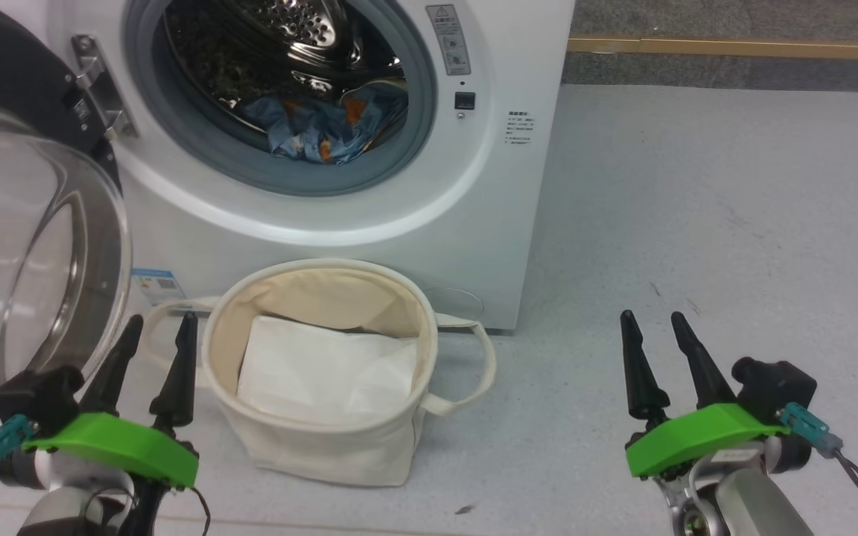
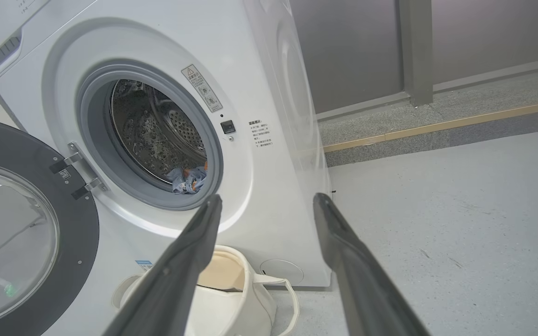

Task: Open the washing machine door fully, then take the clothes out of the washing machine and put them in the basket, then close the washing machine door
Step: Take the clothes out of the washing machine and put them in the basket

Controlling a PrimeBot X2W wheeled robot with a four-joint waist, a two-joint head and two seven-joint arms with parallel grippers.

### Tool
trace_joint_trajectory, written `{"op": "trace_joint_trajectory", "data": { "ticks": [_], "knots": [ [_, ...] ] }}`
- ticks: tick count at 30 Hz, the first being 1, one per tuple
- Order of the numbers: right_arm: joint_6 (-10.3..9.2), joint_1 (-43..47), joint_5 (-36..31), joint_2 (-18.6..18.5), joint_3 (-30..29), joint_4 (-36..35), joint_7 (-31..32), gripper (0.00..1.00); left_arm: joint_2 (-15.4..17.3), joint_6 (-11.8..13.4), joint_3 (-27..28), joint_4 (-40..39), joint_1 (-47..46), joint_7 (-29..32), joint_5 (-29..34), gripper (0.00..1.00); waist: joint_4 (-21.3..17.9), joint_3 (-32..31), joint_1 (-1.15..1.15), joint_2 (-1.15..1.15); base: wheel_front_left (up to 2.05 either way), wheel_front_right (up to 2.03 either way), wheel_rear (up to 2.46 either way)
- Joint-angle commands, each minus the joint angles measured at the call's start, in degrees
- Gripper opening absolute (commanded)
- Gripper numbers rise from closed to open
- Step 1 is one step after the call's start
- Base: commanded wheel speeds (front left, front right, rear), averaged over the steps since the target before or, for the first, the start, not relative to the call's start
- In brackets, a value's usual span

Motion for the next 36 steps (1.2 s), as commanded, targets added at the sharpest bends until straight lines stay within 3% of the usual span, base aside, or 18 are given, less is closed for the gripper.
{"op": "trace_joint_trajectory", "data": {
  "ticks": [1, 19, 36],
  "knots": [
    [0.05, -1.8, 0.2, 0.3, 1.2, -1.8, -0.7, 1.00, 1.9, -0.2, 2.0, -2.3, -3.4, 0.3, -0.3, 1.00, 0.1, 0.1, 0.00, 0.00, 1.64, -1.07, -0.58],
    [0.05, -1.8, -0.1, 0.5, 1.3, -2.1, -0.7, 1.00, 1.8, 1.0, 1.6, -2.1, -3.7, -0.3, -0.5, 1.00, 1.1, 1.3, 0.00, 0.00, 1.73, -1.71, -0.01],
    [0.05, -2.9, -0.1, 0.6, 2.1, -2.5, -0.7, 1.00, 2.1, 3.3, -0.6, 2.3, -6.4, -3.6, 3.7, 1.00, 0.9, 2.2, 0.00, 0.00, 0.18, -0.18, 0.00]
  ]
}}
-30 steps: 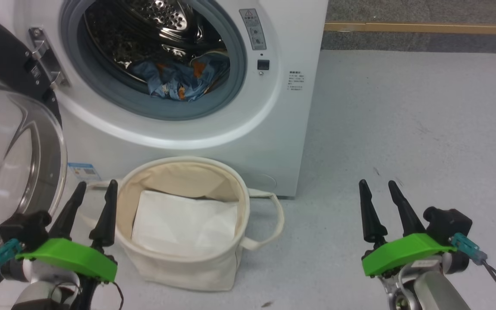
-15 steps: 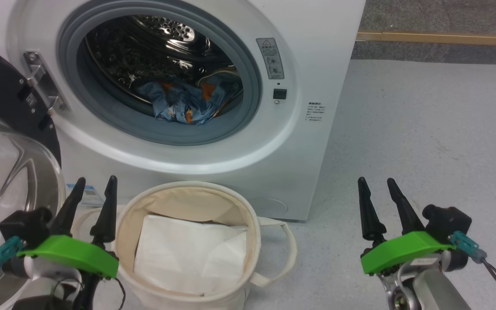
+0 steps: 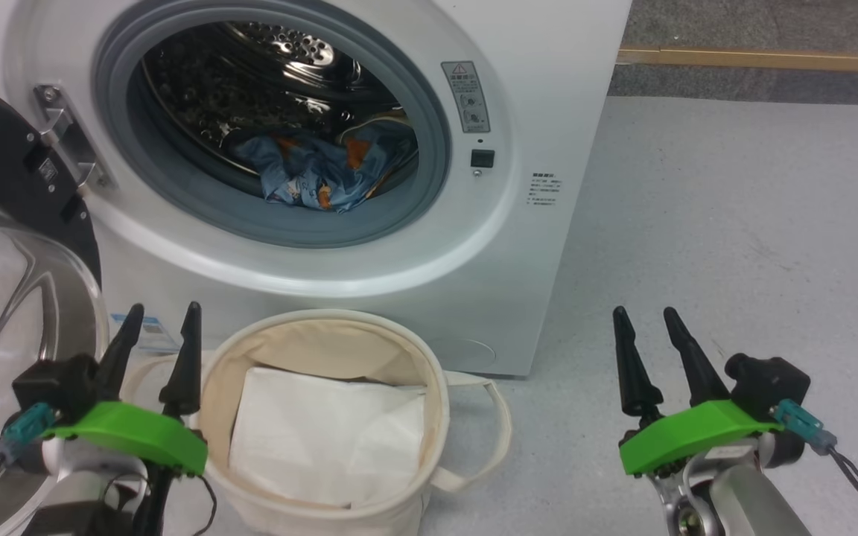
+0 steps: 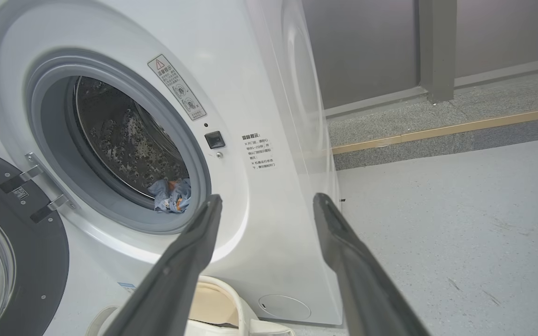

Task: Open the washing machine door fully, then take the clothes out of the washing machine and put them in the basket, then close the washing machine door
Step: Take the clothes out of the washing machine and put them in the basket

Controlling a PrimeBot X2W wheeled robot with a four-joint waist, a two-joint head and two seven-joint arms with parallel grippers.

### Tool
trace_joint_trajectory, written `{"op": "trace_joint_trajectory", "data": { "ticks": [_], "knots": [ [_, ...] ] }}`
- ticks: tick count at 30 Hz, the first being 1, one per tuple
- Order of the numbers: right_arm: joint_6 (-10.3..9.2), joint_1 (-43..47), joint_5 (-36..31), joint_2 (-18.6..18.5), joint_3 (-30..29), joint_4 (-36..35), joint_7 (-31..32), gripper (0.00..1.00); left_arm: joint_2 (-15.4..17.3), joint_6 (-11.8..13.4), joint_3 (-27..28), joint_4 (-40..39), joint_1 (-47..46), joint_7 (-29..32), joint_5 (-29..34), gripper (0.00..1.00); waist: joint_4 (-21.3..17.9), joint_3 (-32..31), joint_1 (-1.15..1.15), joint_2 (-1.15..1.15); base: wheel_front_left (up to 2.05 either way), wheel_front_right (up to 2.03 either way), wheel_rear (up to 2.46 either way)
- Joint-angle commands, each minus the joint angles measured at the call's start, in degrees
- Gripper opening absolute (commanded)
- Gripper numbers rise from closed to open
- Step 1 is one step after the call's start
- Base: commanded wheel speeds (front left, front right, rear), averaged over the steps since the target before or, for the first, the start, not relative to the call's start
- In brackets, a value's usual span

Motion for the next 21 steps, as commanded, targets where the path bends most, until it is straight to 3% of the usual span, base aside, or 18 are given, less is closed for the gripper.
{"op": "trace_joint_trajectory", "data": {
  "ticks": [1, 9, 21],
  "knots": [
    [0.05, -2.7, 0.0, 0.5, 1.4, -2.2, -0.7, 1.00, 2.0, 0.0, 1.9, -1.0, -3.9, -0.1, 0.3, 1.00, -0.1, 0.1, 0.00, 0.00, 0.00, 0.00, 0.00],
    [0.05, -4.4, -0.1, -0.1, 1.7, -4.2, -0.7, 1.00, 0.7, -0.2, -0.6, 4.9, -14.2, 2.7, 1.6, 1.00, -0.3, 4.3, 0.00, 0.00, 0.00, 0.00, 0.00],
    [0.05, -8.1, -1.2, -0.6, 1.2, -8.7, -0.7, 1.00, -2.7, -1.8, -4.7, 23.8, -37.4, 8.2, 3.7, 1.00, -2.0, 14.7, 0.00, 0.00, 0.00, 0.00, 0.00]
  ]
}}
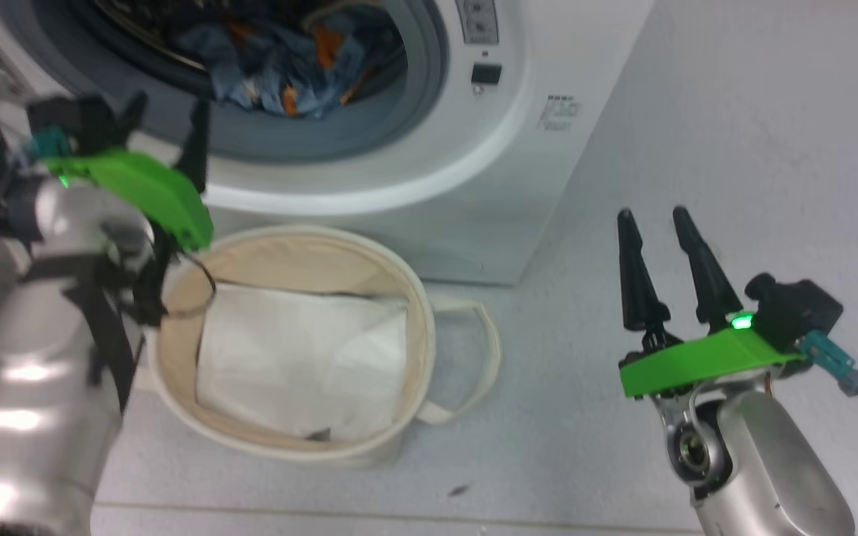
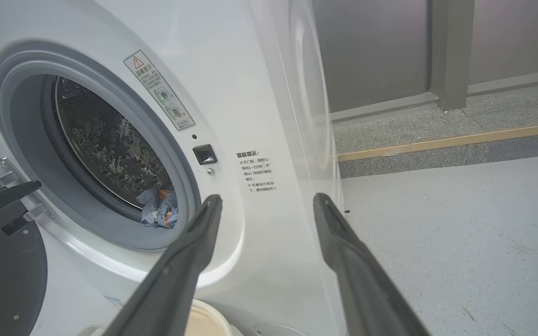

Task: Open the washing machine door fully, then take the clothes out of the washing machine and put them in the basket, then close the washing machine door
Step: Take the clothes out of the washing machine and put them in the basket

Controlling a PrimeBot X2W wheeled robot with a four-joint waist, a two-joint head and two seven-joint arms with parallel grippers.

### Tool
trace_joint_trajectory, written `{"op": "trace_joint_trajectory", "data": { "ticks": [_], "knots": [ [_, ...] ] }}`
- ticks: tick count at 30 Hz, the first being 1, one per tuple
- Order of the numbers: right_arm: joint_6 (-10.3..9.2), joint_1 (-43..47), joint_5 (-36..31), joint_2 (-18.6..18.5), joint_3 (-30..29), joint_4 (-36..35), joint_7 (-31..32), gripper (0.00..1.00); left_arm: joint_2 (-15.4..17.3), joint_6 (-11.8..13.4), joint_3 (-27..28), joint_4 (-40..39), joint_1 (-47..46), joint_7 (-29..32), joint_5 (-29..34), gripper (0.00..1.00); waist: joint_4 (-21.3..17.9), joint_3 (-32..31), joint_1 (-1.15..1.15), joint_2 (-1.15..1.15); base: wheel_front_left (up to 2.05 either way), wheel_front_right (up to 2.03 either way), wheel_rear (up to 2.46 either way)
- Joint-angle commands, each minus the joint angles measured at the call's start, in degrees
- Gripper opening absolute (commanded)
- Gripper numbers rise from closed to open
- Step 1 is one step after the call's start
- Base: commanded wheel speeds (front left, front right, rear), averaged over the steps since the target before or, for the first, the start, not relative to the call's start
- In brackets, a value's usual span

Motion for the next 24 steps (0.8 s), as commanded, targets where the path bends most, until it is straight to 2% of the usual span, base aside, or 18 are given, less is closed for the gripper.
{"op": "trace_joint_trajectory", "data": {
  "ticks": [1, 5, 14, 22, 24],
  "knots": [
    [0.05, -2.0, -0.6, -0.1, 1.0, -2.5, -0.7, 1.00, 1.6, -0.3, 1.4, 0.6, -4.7, 0.6, 0.3, 1.00, -1.1, 3.8, 0.00, 0.00, 0.00, 0.00, 0.00],
    [0.05, -3.5, -0.9, 0.2, 1.4, -4.1, -0.7, 1.00, 0.9, -1.5, 1.6, 7.6, -12.3, 2.6, -0.8, 1.00, -2.5, 8.7, 0.00, 0.00, 0.00, 0.00, 0.00],
    [0.05, -5.7, -1.3, 1.2, 0.2, -7.3, -0.7, 1.00, 2.8, -2.7, 0.6, 18.5, -25.8, 3.9, -0.1, 1.00, -5.7, 18.5, 0.00, 0.00, 0.00, 0.00, 0.00],
    [0.05, -6.3, -1.4, 1.6, -1.3, -9.2, -0.7, 1.00, 4.0, -2.4, 0.0, 24.5, -33.6, 3.2, 0.4, 1.00, -6.6, 23.8, 0.00, 0.00, 0.00, 0.00, 0.00],
    [0.05, -6.3, -1.0, 1.6, -1.6, -9.6, -0.7, 1.00, 3.8, -1.4, -0.9, 25.7, -35.7, 2.6, 1.4, 1.00, -6.3, 24.9, 0.00, 0.00, 0.00, 0.00, 0.00]
  ]
}}
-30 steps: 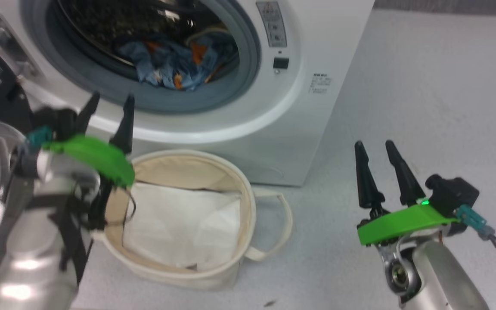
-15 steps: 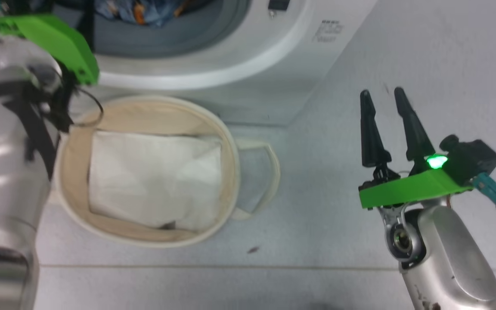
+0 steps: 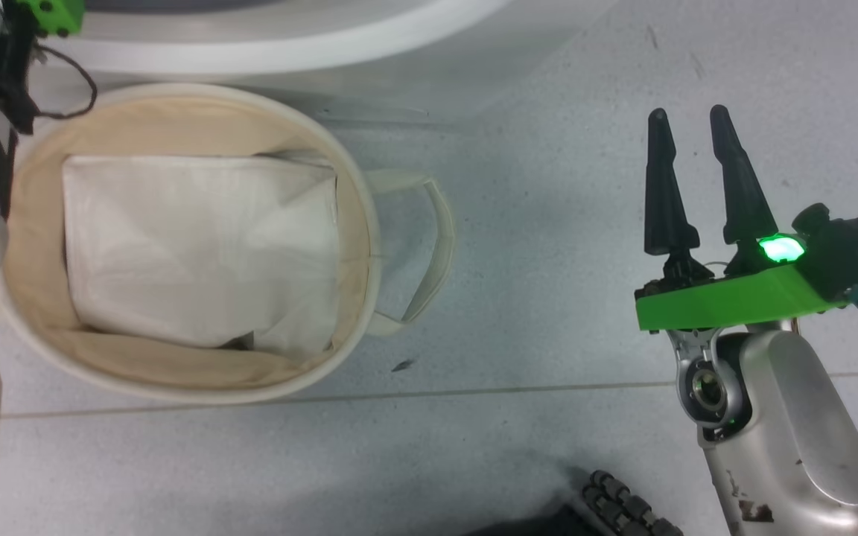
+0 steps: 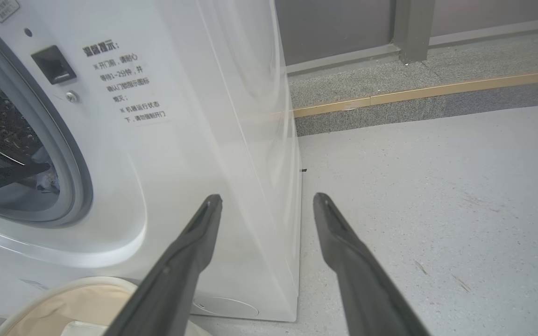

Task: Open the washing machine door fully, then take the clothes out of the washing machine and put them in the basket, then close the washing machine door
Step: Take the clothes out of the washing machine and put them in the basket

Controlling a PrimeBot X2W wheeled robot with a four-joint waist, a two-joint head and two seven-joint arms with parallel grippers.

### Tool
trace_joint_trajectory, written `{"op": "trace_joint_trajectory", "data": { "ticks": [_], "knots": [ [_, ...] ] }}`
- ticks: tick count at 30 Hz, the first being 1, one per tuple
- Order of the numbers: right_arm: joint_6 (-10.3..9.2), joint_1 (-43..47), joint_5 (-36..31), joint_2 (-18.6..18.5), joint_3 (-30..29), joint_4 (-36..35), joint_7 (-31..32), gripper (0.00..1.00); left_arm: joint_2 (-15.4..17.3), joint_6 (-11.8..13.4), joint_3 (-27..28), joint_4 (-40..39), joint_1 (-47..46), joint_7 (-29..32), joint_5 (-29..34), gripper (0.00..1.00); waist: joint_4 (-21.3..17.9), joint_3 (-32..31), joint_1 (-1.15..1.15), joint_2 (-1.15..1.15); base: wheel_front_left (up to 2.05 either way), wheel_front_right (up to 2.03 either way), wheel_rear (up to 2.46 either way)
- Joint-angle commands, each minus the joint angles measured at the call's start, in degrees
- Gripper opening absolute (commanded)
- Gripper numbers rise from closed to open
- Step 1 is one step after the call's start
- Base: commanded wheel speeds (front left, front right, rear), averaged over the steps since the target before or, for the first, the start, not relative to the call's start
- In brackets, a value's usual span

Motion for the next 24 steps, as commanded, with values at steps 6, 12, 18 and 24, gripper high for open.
{"op": "trace_joint_trajectory", "data": {
  "ticks": [6, 12, 18, 24],
  "knots": [
    [0.05, 0.0, 0.2, 0.7, 0.8, -2.7, -0.7, 1.00, 1.8, 2.5, -0.5, 0.7, -5.1, -0.6, 0.9, 1.00, 0.5, 2.1, -0.01, 0.00, 0.00, 0.00, 0.00],
    [0.05, -0.3, 0.5, 0.7, 1.1, -2.9, -0.7, 1.00, 1.4, 2.2, -0.3, 1.7, -6.0, 0.6, -0.1, 1.00, 0.5, 3.1, -0.01, 0.00, 0.00, 0.00, 0.00],
    [0.05, -0.2, 0.6, 0.7, 0.9, -2.3, -0.7, 1.00, 0.5, -0.1, -1.8, 2.0, -5.3, 0.5, 0.2, 0.00, 0.8, 2.8, -0.01, 0.00, 0.00, 0.00, 0.00],
    [0.05, -0.2, 0.8, 0.7, 1.3, -1.7, -0.7, 1.00, -0.3, -1.4, -2.5, 2.2, -4.1, 0.2, -0.3, 0.00, 1.0, 1.7, -0.01, 0.00, 0.00, 0.00, 0.00]
  ]
}}
